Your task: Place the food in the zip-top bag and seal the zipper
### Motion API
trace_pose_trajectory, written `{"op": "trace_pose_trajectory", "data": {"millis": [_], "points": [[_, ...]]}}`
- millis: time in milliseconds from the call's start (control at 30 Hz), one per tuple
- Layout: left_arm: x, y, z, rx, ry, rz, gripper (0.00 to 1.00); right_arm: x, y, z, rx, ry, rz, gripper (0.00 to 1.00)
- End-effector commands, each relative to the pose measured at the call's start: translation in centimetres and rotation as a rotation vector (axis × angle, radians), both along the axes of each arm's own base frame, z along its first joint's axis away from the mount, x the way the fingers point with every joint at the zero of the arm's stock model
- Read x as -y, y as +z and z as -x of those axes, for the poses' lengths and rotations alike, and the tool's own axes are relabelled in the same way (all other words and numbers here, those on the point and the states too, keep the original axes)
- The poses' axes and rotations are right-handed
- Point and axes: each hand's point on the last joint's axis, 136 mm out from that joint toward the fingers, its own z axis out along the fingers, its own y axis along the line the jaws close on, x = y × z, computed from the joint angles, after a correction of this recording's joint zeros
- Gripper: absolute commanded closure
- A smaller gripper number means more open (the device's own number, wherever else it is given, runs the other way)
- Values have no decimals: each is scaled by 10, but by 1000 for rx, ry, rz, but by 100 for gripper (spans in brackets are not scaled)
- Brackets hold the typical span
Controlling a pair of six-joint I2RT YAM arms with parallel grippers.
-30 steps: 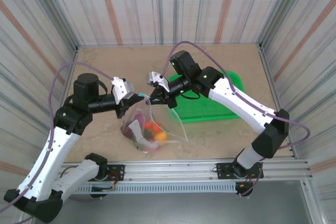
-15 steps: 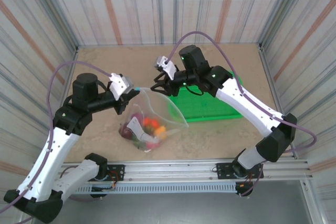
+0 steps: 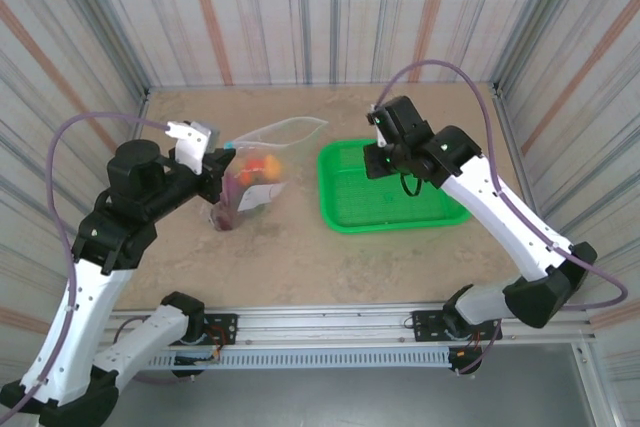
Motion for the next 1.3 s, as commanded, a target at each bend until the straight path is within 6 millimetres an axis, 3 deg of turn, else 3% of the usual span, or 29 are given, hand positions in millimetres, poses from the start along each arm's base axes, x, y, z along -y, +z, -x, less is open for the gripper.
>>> {"op": "trace_pose_trajectory", "data": {"millis": [0, 133, 200, 433, 533, 667, 800, 967, 1100, 1167, 1267], "points": [[4, -1, 4, -47, -6, 96, 100, 37, -56, 61, -289, -145, 79, 99], [7, -22, 6, -132, -2, 110, 100, 40, -92, 105, -359, -127, 103, 100], [0, -30, 8, -169, 56, 128, 100, 53, -107, 118, -383, -181, 111, 100], [9, -46, 27, -213, 26, 139, 100, 83, -149, 120, -404, -378, 53, 96], [10, -53, 35, -230, 20, 127, 100, 80, -166, 103, -422, -405, 18, 95], [7, -58, 45, -262, 11, 126, 100, 66, -177, 62, -413, -376, 25, 93], [5, -59, 55, -313, 19, 169, 100, 61, -173, 2, -356, -428, 16, 90], [11, -60, 69, -341, -46, 185, 100, 34, -180, -64, -352, -423, -17, 83], [17, -49, 73, -302, -116, 141, 100, 23, -169, -102, -303, -409, -30, 80], [23, -41, 72, -287, -153, 123, 100, 17, -133, -114, -214, -367, -77, 79], [35, -36, 71, -292, -229, 105, 100, -9, -59, -109, -64, -185, -189, 68]]}}
